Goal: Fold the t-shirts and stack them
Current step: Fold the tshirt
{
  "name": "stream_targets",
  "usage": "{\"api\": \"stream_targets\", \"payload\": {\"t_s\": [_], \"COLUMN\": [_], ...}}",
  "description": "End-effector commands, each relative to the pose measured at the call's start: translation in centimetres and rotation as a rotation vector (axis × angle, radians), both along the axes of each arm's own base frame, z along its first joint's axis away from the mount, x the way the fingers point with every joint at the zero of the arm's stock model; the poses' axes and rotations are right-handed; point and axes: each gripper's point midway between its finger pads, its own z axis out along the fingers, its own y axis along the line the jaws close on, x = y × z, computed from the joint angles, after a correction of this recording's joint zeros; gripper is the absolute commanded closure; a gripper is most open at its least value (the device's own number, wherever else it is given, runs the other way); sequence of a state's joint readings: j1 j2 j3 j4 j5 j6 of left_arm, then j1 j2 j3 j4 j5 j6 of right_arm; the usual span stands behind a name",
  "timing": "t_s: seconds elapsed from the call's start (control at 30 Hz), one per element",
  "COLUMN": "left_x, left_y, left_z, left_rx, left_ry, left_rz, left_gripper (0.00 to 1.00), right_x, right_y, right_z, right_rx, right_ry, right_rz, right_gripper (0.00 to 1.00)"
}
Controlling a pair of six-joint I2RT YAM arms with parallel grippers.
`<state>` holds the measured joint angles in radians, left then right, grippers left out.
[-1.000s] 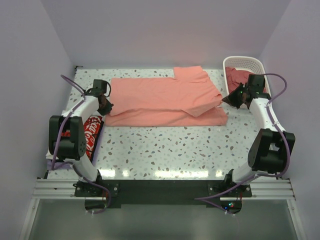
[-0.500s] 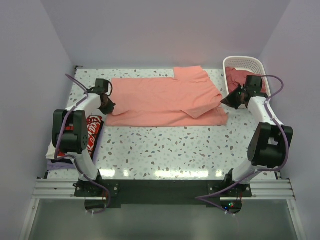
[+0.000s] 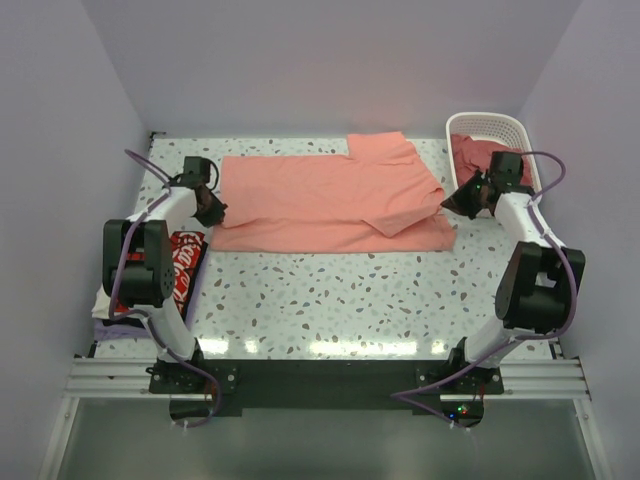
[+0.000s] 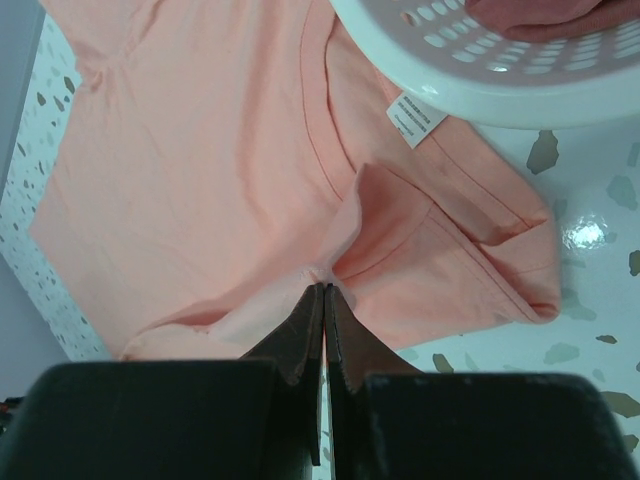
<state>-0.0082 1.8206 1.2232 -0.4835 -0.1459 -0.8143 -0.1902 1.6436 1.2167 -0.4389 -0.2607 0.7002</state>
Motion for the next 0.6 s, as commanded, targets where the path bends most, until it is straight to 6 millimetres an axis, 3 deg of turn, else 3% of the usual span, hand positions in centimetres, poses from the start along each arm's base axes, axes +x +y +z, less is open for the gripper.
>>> {"api": "stream_targets", "payload": {"t_s": [0.0, 0.5, 0.57], "left_x": [1.9, 2.4, 2.2], "left_y": [-0.2, -1.1, -0.1], "left_z": [0.8, 0.7, 0.6], "left_rx": [-0.015, -0.052, -0.053], "left_ry": [-0.066, -0.081, -0.077], "left_rz": [-0.037, -0.073, -0.048], "left_gripper": [1.00, 1.00, 1.00], "right_x": [1.4, 2.6, 2.5], "right_y": [-0.4, -0.4, -0.5], "right_z": [1.2, 1.1, 1.0], "right_rx": [-0.004, 0.011, 0.009], "right_ry": [-0.053, -0.054, -0.051], "right_rz": [-0.015, -0.015, -0.015], "right_gripper": [1.00, 1.00, 1.00]}}
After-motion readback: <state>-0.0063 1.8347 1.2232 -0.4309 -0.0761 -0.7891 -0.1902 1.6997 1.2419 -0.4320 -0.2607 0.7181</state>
